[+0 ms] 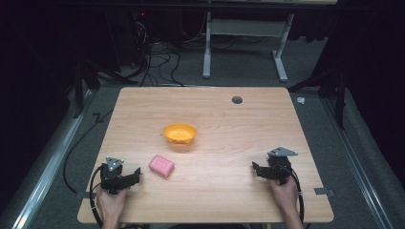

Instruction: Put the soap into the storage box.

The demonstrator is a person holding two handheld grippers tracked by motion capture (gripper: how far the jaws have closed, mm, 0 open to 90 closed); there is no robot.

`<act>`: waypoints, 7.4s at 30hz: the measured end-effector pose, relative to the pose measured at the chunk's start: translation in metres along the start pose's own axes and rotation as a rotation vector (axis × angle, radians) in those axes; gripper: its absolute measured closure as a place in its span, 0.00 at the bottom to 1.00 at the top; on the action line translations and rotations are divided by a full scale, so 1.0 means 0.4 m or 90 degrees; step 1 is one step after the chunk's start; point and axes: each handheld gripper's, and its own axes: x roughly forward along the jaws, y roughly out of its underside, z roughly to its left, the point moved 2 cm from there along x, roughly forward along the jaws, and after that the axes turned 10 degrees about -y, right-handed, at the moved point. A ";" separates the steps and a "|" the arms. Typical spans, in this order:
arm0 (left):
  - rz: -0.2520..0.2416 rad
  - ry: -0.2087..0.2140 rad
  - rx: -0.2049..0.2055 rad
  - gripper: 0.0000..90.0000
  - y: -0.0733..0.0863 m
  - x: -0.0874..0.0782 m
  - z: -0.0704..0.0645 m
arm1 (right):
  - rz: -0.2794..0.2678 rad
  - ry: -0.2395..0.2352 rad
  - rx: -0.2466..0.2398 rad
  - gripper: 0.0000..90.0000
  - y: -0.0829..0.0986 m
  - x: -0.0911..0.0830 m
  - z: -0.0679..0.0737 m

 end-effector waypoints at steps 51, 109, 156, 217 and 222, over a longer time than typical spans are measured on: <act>-0.044 0.106 0.058 0.13 -0.070 -0.082 -0.141 | 0.000 0.000 -0.001 0.25 0.000 0.000 0.000; 0.054 0.104 0.150 0.11 -0.096 0.057 -0.248 | -0.001 -0.003 0.000 0.25 0.000 -0.001 -0.002; 0.048 0.111 0.113 0.15 -0.141 0.020 -0.259 | -0.002 -0.004 -0.001 0.25 0.000 0.000 -0.001; 0.031 0.129 0.079 0.15 -0.309 0.011 -0.302 | -0.002 -0.006 0.000 0.25 0.001 -0.001 -0.002; 0.033 0.130 0.073 0.15 -0.323 0.017 -0.301 | -0.002 -0.007 0.002 0.25 0.001 -0.002 -0.002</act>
